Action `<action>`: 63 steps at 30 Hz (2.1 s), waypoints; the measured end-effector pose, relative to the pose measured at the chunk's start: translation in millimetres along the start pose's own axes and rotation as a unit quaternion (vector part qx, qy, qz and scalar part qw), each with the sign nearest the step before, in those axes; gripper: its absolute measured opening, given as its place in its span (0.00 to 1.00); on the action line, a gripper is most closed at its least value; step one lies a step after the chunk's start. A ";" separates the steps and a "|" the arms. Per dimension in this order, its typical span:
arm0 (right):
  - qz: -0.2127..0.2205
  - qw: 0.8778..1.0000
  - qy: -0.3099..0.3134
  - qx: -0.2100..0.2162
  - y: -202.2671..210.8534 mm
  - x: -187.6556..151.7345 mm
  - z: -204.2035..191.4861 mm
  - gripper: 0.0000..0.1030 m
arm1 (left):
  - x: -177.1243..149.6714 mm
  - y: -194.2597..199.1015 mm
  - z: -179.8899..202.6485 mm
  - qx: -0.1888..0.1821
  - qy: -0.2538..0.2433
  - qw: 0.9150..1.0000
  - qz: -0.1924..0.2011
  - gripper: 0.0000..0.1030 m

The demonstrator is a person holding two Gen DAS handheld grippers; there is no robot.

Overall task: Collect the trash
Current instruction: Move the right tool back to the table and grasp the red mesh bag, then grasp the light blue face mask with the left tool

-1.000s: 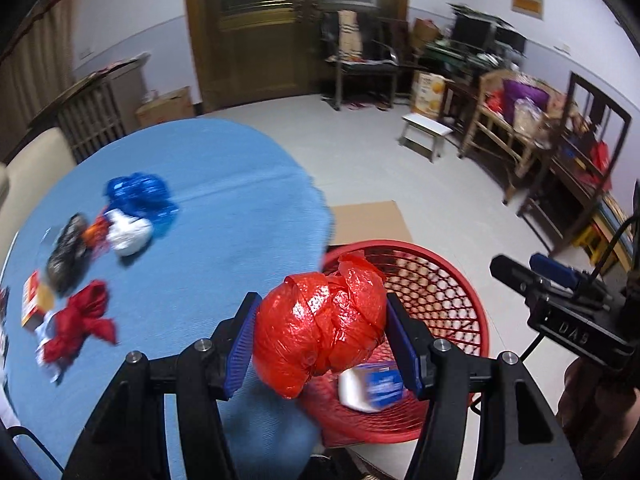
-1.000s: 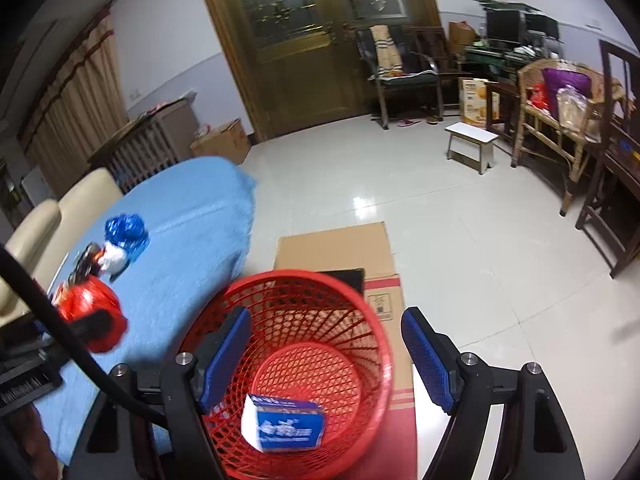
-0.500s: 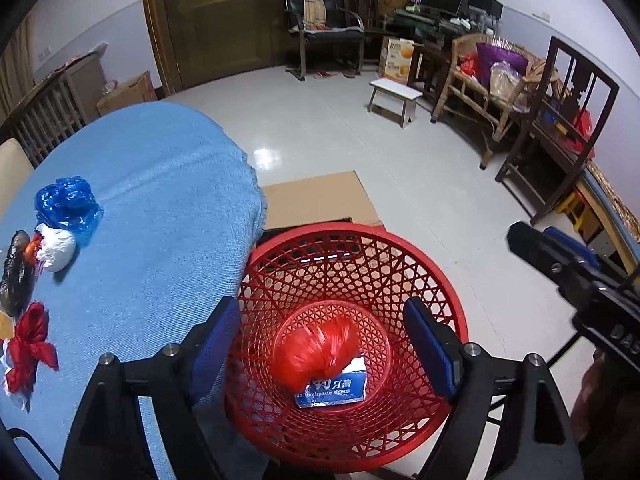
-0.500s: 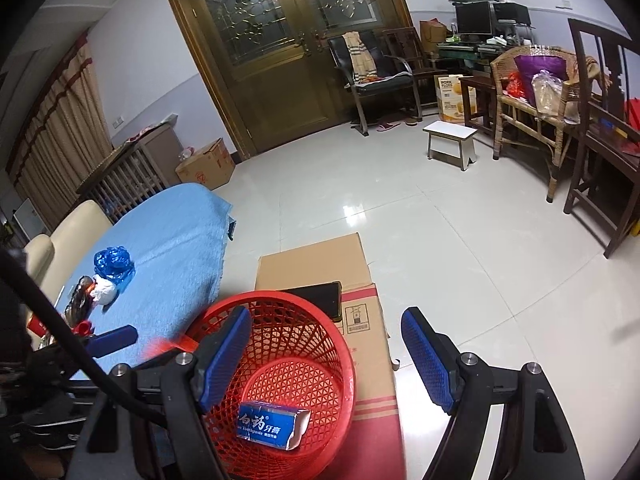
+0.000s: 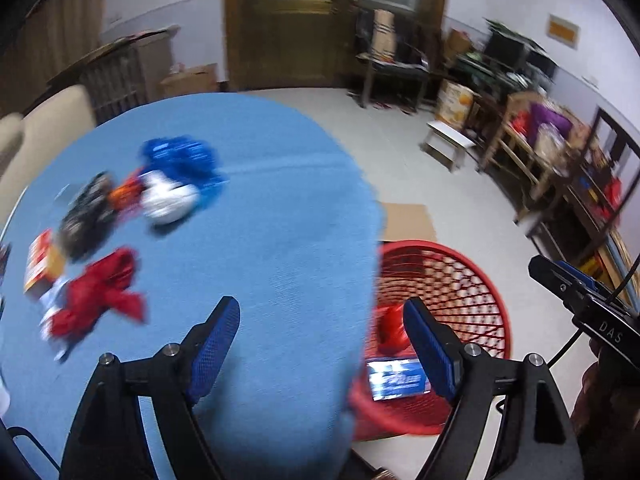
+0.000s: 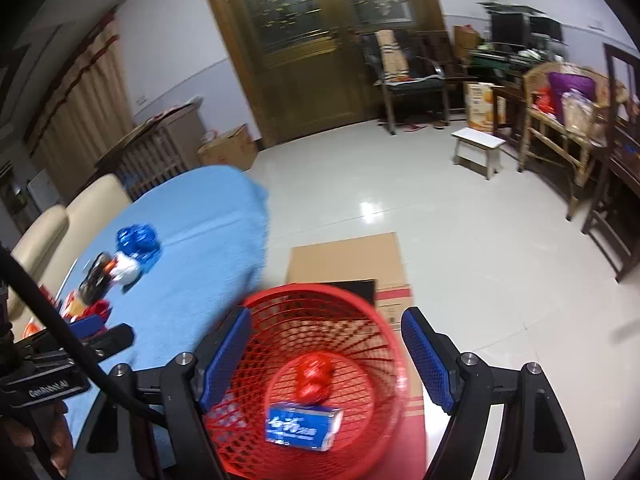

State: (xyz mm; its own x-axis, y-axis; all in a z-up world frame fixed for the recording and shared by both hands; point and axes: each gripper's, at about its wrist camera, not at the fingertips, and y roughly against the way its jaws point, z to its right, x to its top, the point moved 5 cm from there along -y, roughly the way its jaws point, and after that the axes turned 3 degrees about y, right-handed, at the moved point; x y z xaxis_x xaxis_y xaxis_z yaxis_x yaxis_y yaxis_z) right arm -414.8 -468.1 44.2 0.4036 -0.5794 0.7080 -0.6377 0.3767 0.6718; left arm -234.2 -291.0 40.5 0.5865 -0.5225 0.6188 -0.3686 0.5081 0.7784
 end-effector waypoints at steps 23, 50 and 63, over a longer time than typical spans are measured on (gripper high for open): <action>-0.136 0.958 0.176 0.181 -81.8 -39.1 -308.4 0.78 | -94.5 81.0 -263.2 0.168 0.252 0.951 0.063 0.82; -0.167 0.958 0.197 0.123 -150.6 -43.6 -398.9 0.45 | -85.1 76.4 -298.3 0.167 0.278 0.943 0.074 0.82; -0.122 0.964 0.189 0.140 -101.4 -43.9 -327.9 0.45 | -24.6 -0.2 -261.8 0.144 0.251 0.957 0.013 0.82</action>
State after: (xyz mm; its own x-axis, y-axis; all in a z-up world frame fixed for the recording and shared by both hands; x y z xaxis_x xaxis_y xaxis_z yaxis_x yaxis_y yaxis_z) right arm -152.8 -244.0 16.4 0.7403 -0.3007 0.6013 -0.6251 0.0215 0.7803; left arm -59.8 -99.0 -2.5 0.8203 -0.0812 0.5661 -0.5291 0.2680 0.8051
